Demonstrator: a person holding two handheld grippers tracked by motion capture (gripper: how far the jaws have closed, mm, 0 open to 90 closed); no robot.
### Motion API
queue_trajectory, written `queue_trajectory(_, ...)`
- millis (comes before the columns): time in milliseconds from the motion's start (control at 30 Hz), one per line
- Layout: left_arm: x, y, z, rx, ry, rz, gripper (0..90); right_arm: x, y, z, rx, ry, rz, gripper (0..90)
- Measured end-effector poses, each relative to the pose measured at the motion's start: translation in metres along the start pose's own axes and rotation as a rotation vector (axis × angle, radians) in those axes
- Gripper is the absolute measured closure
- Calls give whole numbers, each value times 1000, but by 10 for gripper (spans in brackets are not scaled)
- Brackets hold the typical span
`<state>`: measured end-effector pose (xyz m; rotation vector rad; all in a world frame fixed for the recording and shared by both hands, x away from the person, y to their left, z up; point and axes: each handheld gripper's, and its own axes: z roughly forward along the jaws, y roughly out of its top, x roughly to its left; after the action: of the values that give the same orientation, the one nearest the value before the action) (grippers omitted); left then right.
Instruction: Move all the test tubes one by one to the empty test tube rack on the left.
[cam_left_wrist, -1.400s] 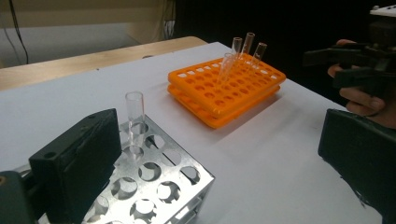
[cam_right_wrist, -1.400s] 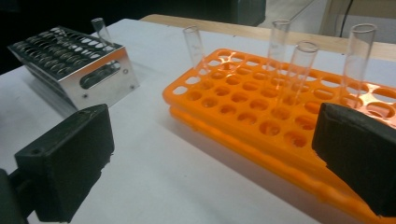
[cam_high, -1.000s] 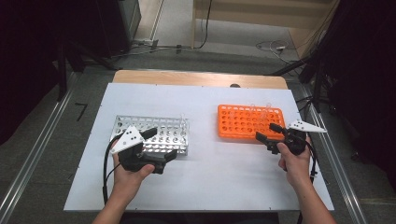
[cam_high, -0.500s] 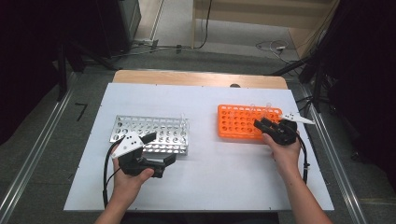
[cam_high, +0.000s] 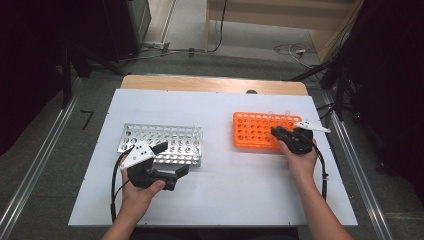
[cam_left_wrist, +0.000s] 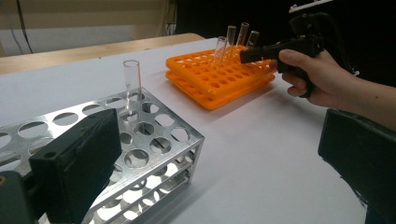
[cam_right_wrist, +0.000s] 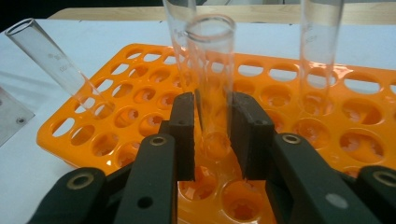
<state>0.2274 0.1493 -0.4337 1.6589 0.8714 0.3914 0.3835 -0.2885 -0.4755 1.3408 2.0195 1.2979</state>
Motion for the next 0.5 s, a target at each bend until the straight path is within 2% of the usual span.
queue_trajectory(200, 0, 0, 2, 0, -4, -1, 0, 1, -4, 3, -17, -27, -4, 719)
queue_trajectory(300, -1, 0, 3, 4, -6, 0, 0, 3, -6, 3, -25, -45, -32, 735)
queue_trajectory(500, -1, 0, 3, 4, -12, 0, 0, 0, -5, -2, -46, -25, -42, 739)
